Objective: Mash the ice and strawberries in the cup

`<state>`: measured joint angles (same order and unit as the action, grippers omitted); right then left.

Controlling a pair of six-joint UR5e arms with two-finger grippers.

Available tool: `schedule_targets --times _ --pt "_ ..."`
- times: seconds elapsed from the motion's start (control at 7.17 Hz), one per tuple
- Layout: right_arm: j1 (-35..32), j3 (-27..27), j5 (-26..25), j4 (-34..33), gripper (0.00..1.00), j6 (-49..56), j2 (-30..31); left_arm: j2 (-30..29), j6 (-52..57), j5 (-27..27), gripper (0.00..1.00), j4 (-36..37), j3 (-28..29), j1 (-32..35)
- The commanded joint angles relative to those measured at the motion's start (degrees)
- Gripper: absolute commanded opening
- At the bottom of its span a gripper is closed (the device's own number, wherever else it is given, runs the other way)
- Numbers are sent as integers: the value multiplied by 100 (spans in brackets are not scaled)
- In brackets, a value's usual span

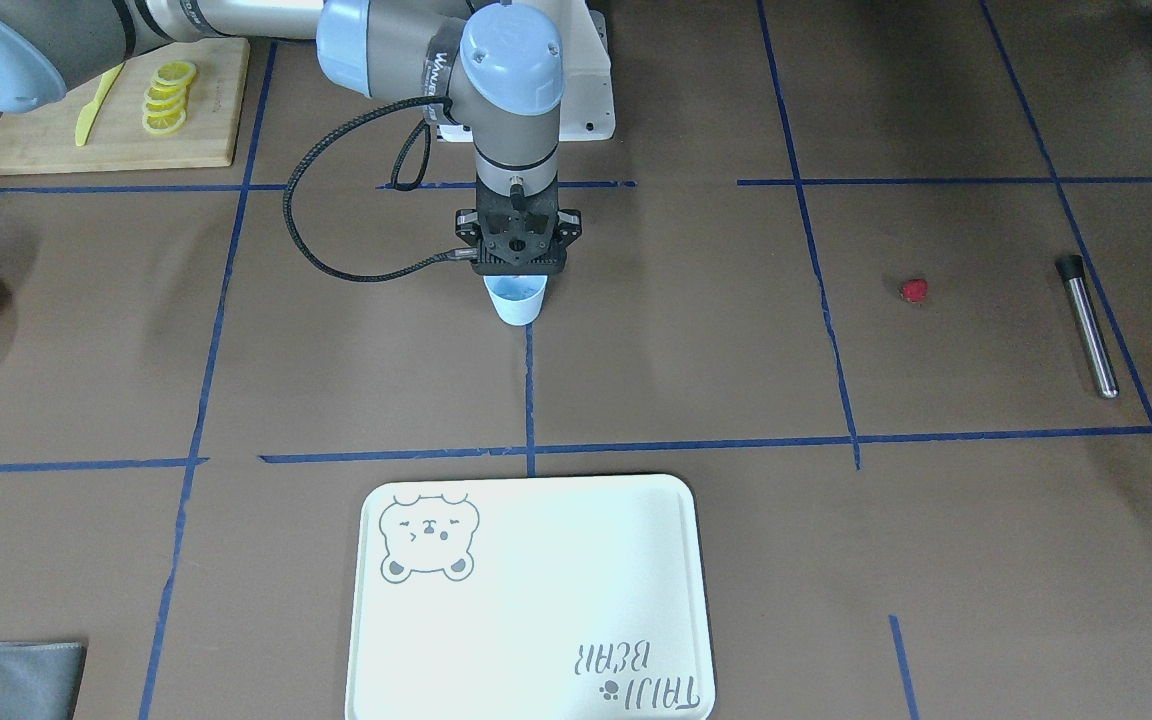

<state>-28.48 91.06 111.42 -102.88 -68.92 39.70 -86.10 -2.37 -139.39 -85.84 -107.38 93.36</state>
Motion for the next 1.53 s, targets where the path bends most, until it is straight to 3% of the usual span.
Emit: schedule_targets --times 0.0,0.14,0.42,0.7,0.84,1.12,1.25,1.39 --pt "9 0 29 -13 39 1 20 -4 0 0 100 -3 7 -2" --pt "9 8 29 -13 53 -8 29 -12 0 0 100 -3 15 -2" --pt "9 26 20 -22 94 -8 29 -48 0 9 100 6 16 -2" --pt "-9 313 20 -231 99 -16 37 -65 -9 0 100 6 16 -2" --pt "-166 794 2 -511 99 -16 124 -109 -104 35 100 -12 -80 -237" --pt "-665 1587 28 -602 99 115 684 -162 -1032 183 100 -29 -553 -1376" --pt "-1007 1956 98 -602 99 611 1027 -162 -1707 541 100 -108 -817 -1904" --pt "-1420 2212 308 -611 99 1147 1379 -118 -2384 614 100 -709 -845 -2335"
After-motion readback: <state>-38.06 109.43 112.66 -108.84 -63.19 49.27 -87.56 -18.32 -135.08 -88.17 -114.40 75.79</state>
